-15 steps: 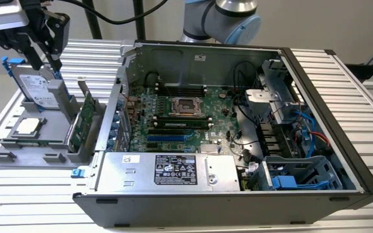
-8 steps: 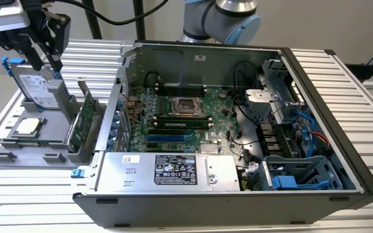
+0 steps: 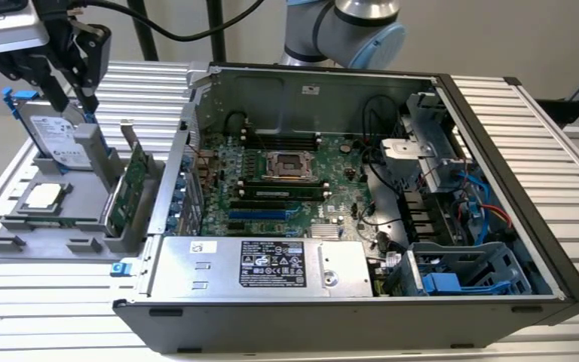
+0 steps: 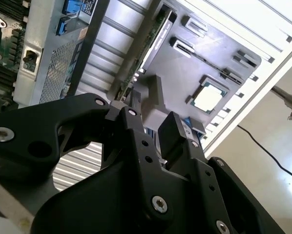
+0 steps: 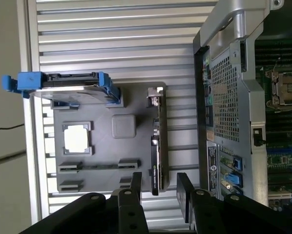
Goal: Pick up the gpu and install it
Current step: 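Pick up the gpu and move the gpu toward the slot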
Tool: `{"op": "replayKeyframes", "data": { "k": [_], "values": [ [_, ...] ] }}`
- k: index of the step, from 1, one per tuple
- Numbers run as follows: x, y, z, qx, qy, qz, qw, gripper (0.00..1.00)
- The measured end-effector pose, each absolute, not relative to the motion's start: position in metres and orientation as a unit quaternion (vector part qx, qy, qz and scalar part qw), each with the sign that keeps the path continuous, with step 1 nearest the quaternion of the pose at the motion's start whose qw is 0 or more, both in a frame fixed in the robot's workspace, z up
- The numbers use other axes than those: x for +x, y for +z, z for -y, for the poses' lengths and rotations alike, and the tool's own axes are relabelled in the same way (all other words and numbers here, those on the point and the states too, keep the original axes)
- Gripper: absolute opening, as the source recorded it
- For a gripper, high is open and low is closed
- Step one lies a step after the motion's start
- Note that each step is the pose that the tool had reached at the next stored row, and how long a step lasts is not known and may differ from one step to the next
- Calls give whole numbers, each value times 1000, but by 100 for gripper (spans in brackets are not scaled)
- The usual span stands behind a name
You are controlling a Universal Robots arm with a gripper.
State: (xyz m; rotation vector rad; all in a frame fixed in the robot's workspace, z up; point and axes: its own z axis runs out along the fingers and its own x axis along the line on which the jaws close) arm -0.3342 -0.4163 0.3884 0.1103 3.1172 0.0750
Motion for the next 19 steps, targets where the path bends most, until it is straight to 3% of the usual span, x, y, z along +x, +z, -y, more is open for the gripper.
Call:
{"op": "replayKeyframes", "data": {
  "k": [19],
  "values": [
    [-334,381,416,35,24,-999,11,100]
  ]
}}
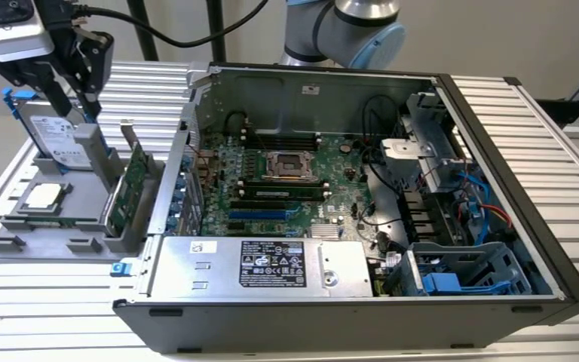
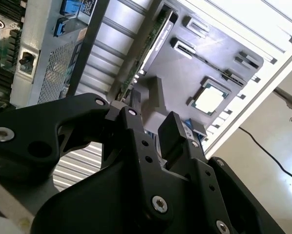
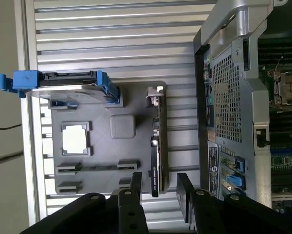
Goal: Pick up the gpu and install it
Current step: 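Pick up the gpu and move the gpu toward the slot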
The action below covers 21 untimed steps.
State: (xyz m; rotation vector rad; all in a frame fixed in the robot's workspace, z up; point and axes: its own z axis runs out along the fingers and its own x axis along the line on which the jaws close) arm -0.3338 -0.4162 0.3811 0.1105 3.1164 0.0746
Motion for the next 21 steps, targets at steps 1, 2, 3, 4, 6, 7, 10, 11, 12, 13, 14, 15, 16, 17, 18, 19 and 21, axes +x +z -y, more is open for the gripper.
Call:
{"op": "replayKeyframes", "data": {
  "k": [1,2,3,4,6,7,10,11,12,13,14,15,16,17,18,19,21],
  "values": [
    [-333,380,416,35,24,-999,11,100],
    [-333,380,416,35,24,-999,11,100],
    [-333,379,416,35,24,-999,11,100],
    [-332,378,416,35,24,-999,11,100],
    [-332,377,416,35,24,-999,11,100],
    [-332,376,416,35,24,-999,11,100],
    [-331,374,416,35,24,-999,11,100],
    [-331,374,416,35,24,-999,11,100],
    [-331,374,416,35,24,-999,11,100],
    [-331,373,416,35,24,-999,11,100],
    [-331,373,416,35,24,-999,11,100],
    [-331,372,416,35,24,-999,11,100],
    [-331,372,416,35,24,-999,11,100],
    [-331,372,416,35,24,-999,11,100],
    [-331,372,416,35,24,-999,11,100],
    [-331,372,416,35,24,-999,11,100],
    [-331,371,416,35,24,-999,11,100]
  ]
}}
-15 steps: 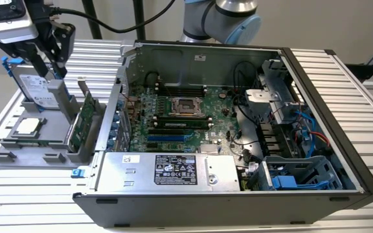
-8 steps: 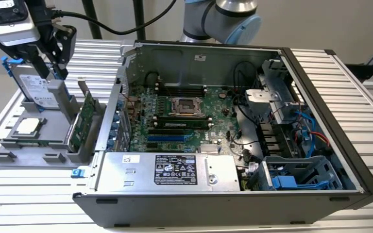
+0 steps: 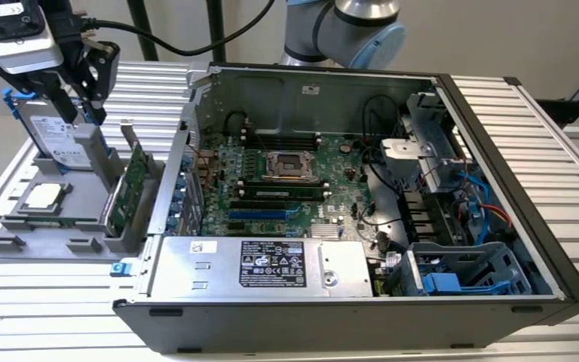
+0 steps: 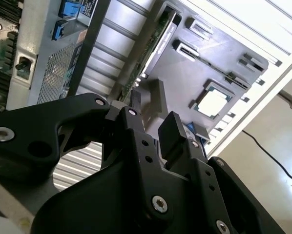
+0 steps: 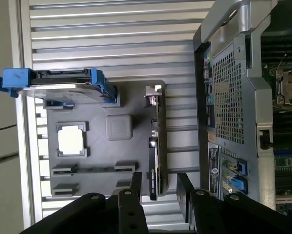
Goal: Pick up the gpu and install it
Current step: 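Pick up the gpu and move the gpu toward the slot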
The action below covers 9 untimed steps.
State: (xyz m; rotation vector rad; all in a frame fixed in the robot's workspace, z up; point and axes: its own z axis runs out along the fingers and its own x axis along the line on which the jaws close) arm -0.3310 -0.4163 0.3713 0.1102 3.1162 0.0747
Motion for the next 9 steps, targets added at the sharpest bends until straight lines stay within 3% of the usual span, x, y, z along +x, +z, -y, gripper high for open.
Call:
{"op": "replayKeyframes", "data": {
  "k": [9],
  "values": [
    [-331,369,416,35,24,-999,11,100]
  ]
}}
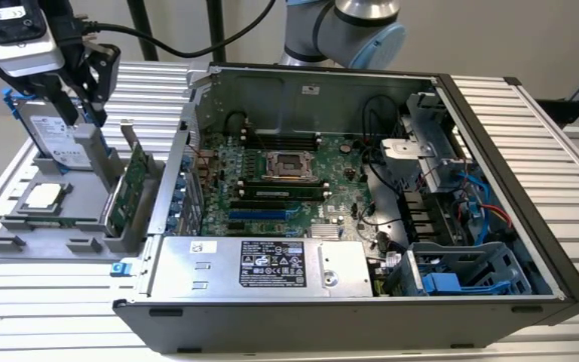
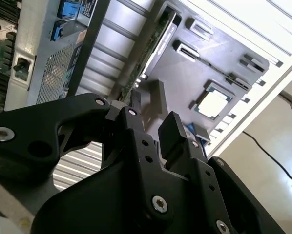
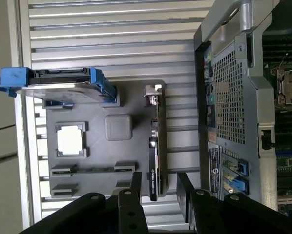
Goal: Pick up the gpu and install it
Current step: 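Pick up the gpu and move the gpu toward the slot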
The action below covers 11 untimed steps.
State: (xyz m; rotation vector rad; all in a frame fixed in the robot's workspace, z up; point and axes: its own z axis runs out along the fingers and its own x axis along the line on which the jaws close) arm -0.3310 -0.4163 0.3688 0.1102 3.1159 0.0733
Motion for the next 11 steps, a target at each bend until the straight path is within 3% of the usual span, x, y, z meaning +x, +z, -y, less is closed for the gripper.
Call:
{"op": "replayKeyframes", "data": {
  "k": [11],
  "values": [
    [-331,364,416,35,18,-999,12,100]
  ]
}}
